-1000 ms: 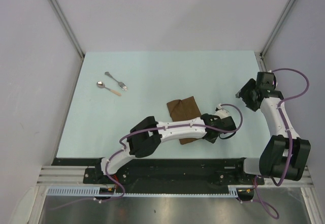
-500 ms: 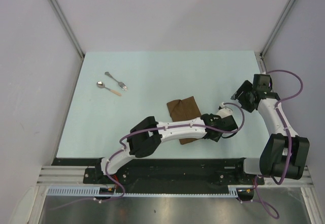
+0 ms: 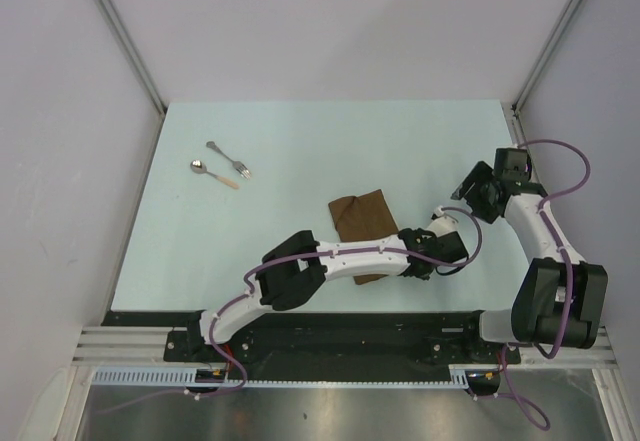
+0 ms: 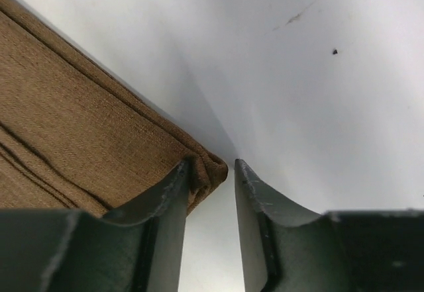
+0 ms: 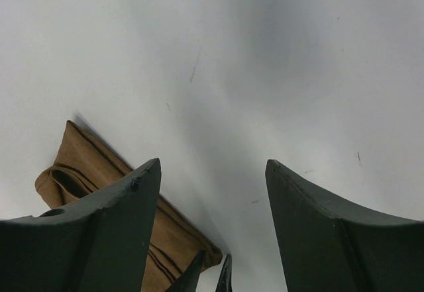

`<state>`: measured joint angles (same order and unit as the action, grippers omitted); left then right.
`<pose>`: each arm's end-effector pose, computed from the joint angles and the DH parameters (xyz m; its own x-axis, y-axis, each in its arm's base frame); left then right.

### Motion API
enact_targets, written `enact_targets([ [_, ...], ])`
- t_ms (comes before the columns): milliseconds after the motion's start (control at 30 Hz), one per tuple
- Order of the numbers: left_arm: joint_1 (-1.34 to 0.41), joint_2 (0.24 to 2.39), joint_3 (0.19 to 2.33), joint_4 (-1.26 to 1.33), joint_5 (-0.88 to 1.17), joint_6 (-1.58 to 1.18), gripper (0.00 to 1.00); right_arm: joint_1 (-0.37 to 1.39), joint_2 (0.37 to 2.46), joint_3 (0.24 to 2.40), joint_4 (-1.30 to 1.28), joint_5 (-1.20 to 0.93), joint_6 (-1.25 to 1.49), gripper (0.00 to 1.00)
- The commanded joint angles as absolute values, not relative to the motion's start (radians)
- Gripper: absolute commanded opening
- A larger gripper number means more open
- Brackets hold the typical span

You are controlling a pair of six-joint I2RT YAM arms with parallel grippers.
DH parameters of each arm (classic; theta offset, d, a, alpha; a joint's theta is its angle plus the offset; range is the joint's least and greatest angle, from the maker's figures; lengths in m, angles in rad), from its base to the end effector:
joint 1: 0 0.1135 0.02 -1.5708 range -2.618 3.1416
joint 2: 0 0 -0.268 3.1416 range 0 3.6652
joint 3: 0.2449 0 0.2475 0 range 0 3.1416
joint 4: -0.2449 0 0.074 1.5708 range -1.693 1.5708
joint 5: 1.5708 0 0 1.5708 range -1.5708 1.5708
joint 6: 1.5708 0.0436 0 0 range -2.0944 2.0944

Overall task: Fold the napkin into a case and place the utensils inside
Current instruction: Pick up the 2/3-rectangle-folded napkin from the center of the board.

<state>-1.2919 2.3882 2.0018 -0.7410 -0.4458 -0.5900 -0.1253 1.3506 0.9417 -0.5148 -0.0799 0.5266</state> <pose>0.1582 -0.4843 0.1596 -0.6609 0.4845 -0.5732 0.5401 0.8373 0.0849 0.2747 -0.0311 0.2409 -0.6457 0.5863 -0.4892 0.4643 0.8101 0.3581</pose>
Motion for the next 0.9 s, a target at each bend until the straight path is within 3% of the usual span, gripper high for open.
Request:
enact_targets([
  [0, -1.292, 2.391, 1.987, -0.724, -0.477, -0.572, 0.35, -0.121, 1.358, 0.936, -0.482, -0.087, 0.508, 0.69],
  [200, -1.284, 2.329, 1.922, -0.71, -0.488, -0.583, 0.09, -0.124, 1.387, 0.908, -0.439, -0.179, 0.462, 0.69],
  [333, -1.269, 2.212, 1.797, -0.626, -0.448, -0.583, 0.04, -0.152, 1.419, 0.855, -0.345, -0.455, 0.408, 0.69],
  [533, -1.229, 2.056, 1.625, -0.546, -0.405, -0.607, 0.01, -0.156, 1.445, 0.792, -0.221, -0.682, 0.417, 0.72],
  [867, -1.212, 1.965, 1.543, -0.545, -0.385, -0.623, 0.0, -0.038, 1.52, 0.715, -0.039, -0.753, 0.535, 0.72],
])
